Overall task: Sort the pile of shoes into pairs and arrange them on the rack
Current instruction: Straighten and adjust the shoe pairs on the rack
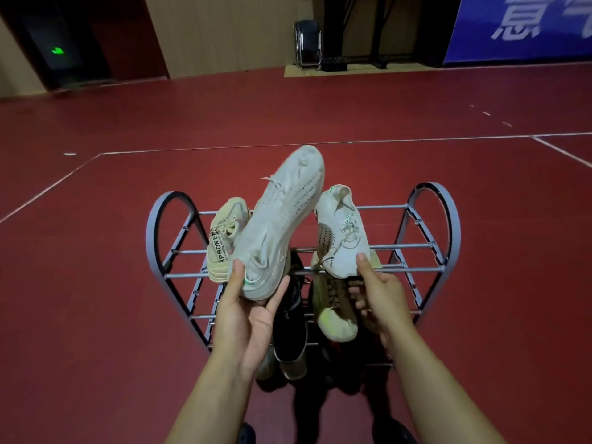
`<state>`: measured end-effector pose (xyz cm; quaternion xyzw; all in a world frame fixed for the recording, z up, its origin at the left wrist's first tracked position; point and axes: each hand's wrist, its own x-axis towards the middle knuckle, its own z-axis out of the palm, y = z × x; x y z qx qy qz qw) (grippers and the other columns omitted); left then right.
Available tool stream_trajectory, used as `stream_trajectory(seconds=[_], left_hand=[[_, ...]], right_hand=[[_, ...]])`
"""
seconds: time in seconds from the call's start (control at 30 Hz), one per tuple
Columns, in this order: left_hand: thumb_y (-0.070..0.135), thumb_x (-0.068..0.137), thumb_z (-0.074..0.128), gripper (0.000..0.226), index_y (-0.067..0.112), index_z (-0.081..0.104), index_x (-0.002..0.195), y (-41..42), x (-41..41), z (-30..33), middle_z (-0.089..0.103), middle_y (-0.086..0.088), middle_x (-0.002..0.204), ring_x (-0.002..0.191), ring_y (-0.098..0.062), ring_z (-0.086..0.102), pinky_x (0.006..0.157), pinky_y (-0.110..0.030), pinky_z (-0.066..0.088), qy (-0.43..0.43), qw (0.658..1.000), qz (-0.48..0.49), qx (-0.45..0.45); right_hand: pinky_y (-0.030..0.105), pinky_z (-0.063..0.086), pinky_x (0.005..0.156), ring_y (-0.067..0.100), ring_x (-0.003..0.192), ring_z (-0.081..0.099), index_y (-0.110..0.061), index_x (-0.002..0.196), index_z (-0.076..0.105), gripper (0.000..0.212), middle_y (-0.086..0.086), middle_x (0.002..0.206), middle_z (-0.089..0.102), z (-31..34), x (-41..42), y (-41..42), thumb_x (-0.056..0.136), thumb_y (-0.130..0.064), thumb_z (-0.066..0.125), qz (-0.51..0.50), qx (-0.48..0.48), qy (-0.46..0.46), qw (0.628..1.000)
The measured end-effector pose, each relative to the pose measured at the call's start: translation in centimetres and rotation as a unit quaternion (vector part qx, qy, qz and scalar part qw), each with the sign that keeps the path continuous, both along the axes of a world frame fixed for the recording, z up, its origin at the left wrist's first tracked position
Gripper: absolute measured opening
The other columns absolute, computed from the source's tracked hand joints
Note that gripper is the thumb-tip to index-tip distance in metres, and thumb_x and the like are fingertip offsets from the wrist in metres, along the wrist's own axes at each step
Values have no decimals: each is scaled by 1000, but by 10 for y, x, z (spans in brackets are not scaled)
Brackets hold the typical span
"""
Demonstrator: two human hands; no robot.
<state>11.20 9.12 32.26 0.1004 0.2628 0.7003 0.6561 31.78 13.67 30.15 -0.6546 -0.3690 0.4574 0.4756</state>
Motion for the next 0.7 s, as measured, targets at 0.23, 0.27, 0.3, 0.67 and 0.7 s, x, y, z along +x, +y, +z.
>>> stream_trajectory(seconds=[0.23,0.27,0.3,0.67,0.7], left_hand=[[18,96,63,47,3,56,140,2,14,-9,63,-16,139,129,-29,61,108,-41,47,-14,999,-38,6],[16,95,63,47,2,57,139,2,16,-11,63,-16,139,128,-29,62,108,-41,48,-22,999,-43,4],[16,94,64,47,2,57,139,1,19,-12,63,-17,138,127,-29,62,107,-41,49,-30,998,-48,5],[12,93,63,33,2,70,123,0,42,-14,64,-16,137,128,-28,62,110,-41,46,-84,994,-62,33],[13,92,64,33,2,71,123,-1,42,-13,64,-16,137,128,-28,62,110,-41,46,-86,994,-58,32]], right_hand=[[25,52,48,20,68,75,-19,110,64,58,6,99,75,-8,-4,18,74,-64,72,22,-99,174,980],[26,55,52,22,75,76,-16,115,62,53,7,105,74,-10,-4,19,79,-53,75,24,-99,225,969],[26,57,55,25,80,76,-12,118,61,48,10,107,74,-11,-4,19,82,-40,76,22,-94,282,954],[22,58,62,19,86,75,-4,114,67,31,12,104,76,-1,-28,-8,85,-10,73,39,-27,426,904],[23,58,62,19,87,75,-6,116,66,33,10,104,76,-3,-36,-12,84,-10,74,28,-9,402,915]])
